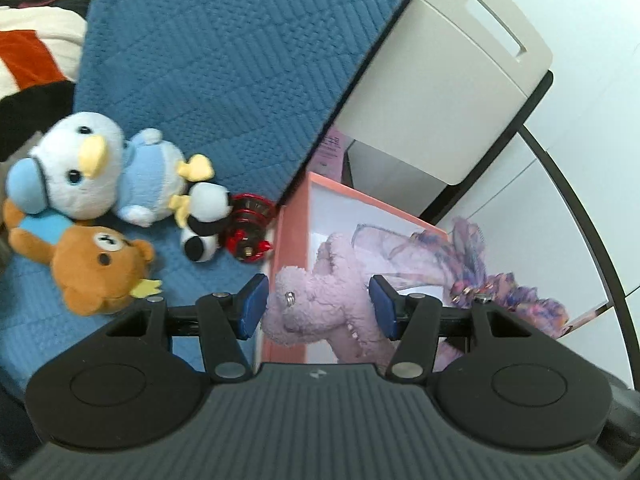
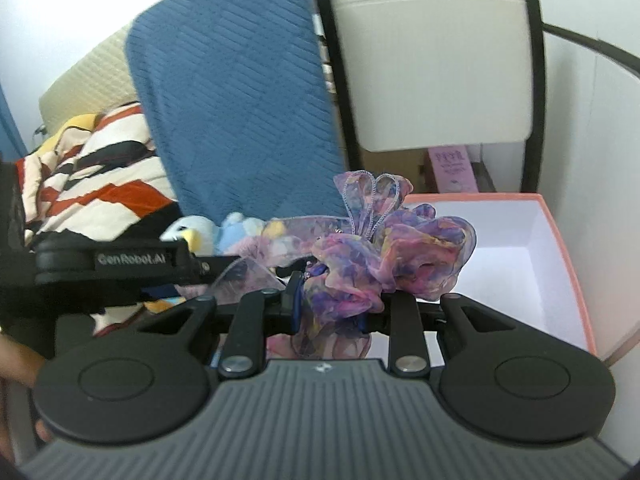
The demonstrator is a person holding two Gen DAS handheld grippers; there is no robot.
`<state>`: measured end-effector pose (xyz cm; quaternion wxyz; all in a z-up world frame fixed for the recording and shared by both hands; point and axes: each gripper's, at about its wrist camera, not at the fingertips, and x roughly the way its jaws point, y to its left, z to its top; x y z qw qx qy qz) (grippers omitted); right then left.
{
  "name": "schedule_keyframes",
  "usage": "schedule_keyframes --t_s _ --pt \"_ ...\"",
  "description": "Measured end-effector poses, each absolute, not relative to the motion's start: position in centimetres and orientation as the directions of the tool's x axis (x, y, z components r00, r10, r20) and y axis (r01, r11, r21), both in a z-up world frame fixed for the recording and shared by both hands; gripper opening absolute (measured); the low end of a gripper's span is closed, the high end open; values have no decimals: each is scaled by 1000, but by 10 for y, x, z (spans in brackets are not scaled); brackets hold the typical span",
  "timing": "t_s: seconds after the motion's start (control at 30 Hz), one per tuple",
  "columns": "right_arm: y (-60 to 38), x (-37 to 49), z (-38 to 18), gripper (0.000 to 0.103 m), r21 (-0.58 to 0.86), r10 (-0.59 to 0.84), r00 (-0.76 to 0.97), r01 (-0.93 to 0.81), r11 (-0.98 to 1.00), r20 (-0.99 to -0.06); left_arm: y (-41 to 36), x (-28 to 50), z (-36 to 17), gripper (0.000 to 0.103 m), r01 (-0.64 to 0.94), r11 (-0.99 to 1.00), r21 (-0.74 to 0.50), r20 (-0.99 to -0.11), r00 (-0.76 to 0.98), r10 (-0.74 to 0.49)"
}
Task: Organize objects
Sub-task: 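Lower both held items into pink box and open both tools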
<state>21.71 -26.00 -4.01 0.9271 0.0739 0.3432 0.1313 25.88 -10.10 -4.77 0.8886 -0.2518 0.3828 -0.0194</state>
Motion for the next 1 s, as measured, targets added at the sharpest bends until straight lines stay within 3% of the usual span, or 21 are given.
schedule_keyframes --t_s 0.8,0.93,1.0 --pt "-351 264 -148 28 243 195 604 -2 970 -773 -179 331 -122 62 -145 908 -392 -780 575 -245" --pt "-355 266 -147 31 228 172 605 17 973 -777 -181 331 -122 63 -135 907 -399 -786 559 -262" --pt "-356 267 -145 39 221 158 606 30 975 -779 -182 331 -117 69 -110 911 -398 -788 548 -279"
